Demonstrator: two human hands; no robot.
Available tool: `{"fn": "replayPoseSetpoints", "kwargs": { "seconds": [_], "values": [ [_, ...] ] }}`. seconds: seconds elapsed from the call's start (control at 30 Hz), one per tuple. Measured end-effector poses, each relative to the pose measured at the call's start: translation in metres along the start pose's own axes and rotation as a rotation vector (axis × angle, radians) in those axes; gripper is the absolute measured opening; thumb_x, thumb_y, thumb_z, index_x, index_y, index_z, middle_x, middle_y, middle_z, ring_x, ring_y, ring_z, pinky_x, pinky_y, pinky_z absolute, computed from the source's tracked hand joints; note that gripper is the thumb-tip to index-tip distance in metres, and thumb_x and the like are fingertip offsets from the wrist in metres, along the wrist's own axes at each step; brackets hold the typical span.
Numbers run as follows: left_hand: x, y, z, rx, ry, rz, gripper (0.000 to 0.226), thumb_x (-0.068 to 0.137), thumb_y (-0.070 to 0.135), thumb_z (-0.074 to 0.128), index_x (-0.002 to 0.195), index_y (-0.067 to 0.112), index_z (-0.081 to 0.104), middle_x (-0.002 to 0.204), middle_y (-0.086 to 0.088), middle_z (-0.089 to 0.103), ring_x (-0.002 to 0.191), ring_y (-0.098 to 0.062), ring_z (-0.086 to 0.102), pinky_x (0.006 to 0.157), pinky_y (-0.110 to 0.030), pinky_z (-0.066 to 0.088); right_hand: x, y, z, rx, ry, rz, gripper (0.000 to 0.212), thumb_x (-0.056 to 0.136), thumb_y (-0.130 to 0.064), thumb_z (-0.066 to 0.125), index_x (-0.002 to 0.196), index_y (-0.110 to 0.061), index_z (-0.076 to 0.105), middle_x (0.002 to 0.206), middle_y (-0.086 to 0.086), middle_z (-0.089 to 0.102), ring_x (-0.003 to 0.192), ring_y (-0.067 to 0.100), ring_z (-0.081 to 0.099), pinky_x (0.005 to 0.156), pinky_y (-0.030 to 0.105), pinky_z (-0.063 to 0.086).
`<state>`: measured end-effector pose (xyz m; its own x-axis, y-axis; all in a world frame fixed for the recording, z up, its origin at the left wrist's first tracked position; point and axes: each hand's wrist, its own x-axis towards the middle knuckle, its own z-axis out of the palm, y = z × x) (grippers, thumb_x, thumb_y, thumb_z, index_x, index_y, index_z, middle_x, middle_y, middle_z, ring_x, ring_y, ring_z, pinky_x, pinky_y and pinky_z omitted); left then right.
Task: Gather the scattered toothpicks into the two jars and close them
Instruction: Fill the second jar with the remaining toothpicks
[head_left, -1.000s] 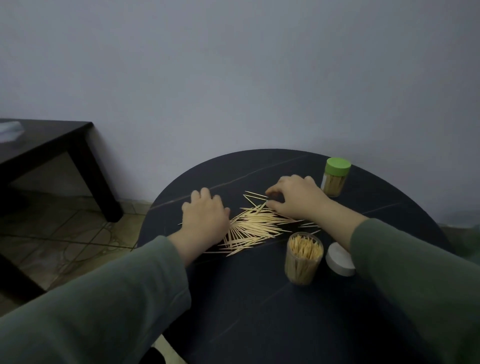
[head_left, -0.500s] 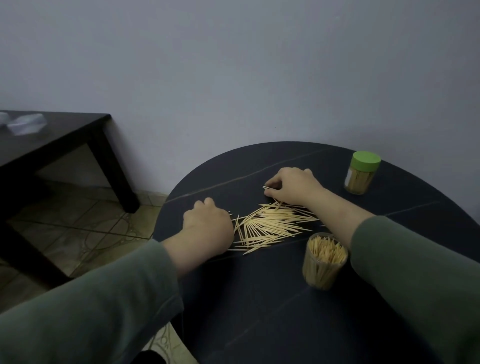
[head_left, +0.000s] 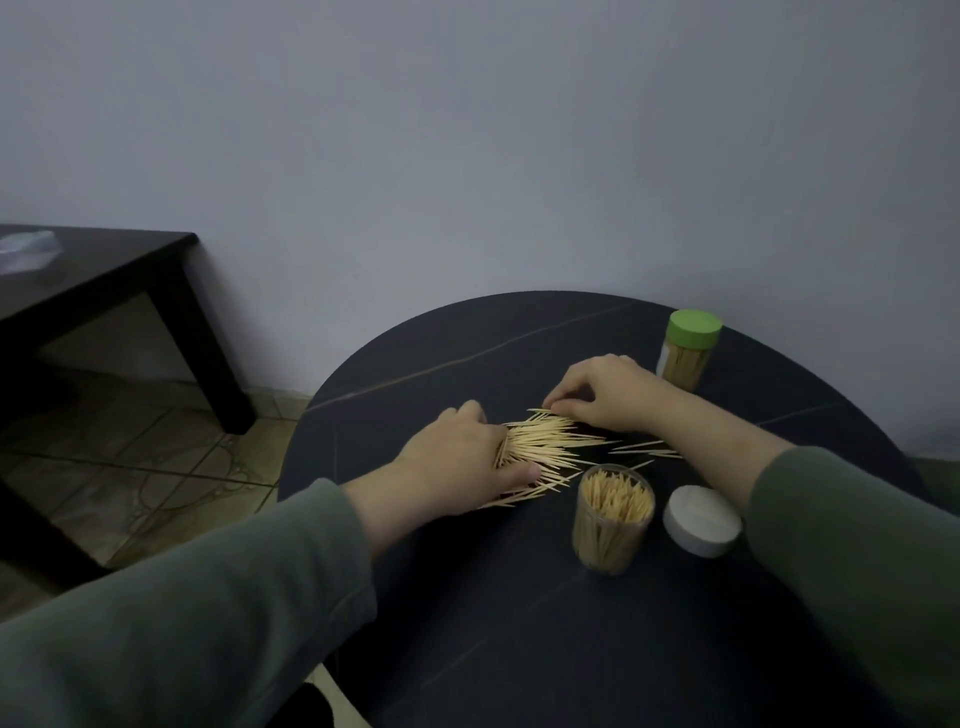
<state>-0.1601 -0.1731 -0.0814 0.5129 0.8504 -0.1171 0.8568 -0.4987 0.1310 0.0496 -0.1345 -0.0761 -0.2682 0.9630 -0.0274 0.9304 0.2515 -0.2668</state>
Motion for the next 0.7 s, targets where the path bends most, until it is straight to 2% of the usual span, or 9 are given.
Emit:
{"fn": "replayPoseSetpoints", "kwargs": {
  "seconds": [0.13,0.23,0.4,0.53,0.7],
  "values": [
    [0.003,-0.007,-0.003,-0.057,-0.007,0.08,0.07,0.084,0.07,0.049,0.142,0.033,0.043,0.127,0.005,0.043,0.113,-0.013,0.045,0.097,-0.031,0.043,-0.011,0.008,-0.002,0.031,-0.081,-0.037,0.033,0.089,-0.046,0.06,0.12,-0.034,0.064,0.12,-0.015,0.056,0.11,0.005,0.05,0.105,0.043,0.039],
    [0.005,-0.011,-0.005,-0.083,-0.016,0.106,0.072,0.081,0.07,0.054,0.141,0.032,0.044,0.127,0.007,0.044,0.111,-0.01,0.047,0.096,-0.031,0.044,-0.016,0.007,-0.002,-0.074,-0.082,-0.057,0.046,0.087,-0.055,0.059,0.128,-0.036,0.058,0.127,-0.014,0.053,0.113,0.006,0.049,0.106,0.04,0.033],
    [0.006,-0.009,-0.006,-0.063,0.039,0.112,0.057,0.087,0.06,0.054,0.136,0.03,0.052,0.127,0.01,0.049,0.111,-0.007,0.051,0.093,-0.025,0.043,-0.018,-0.003,-0.002,-0.245,-0.051,-0.111,0.039,0.093,-0.049,0.053,0.129,-0.037,0.058,0.13,-0.012,0.053,0.122,0.011,0.046,0.103,0.039,0.027],
    [0.01,-0.007,-0.005,-0.036,0.096,0.102,0.043,0.093,0.05,0.054,0.13,0.03,0.058,0.123,0.011,0.054,0.106,-0.006,0.053,0.085,-0.021,0.043,-0.02,-0.009,-0.006,-0.376,-0.039,-0.153,0.034,0.096,-0.044,0.05,0.127,-0.036,0.06,0.129,-0.01,0.056,0.12,0.013,0.046,0.101,0.038,0.027],
    [0.015,-0.006,-0.002,-0.029,0.156,0.058,0.03,0.094,0.043,0.054,0.121,0.033,0.064,0.111,0.011,0.059,0.098,-0.006,0.055,0.083,-0.026,0.051,-0.023,-0.006,-0.011,-0.442,-0.03,-0.137,0.031,0.096,-0.044,0.05,0.122,-0.035,0.064,0.128,-0.008,0.057,0.119,0.015,0.048,0.101,0.04,0.028]
  ]
}}
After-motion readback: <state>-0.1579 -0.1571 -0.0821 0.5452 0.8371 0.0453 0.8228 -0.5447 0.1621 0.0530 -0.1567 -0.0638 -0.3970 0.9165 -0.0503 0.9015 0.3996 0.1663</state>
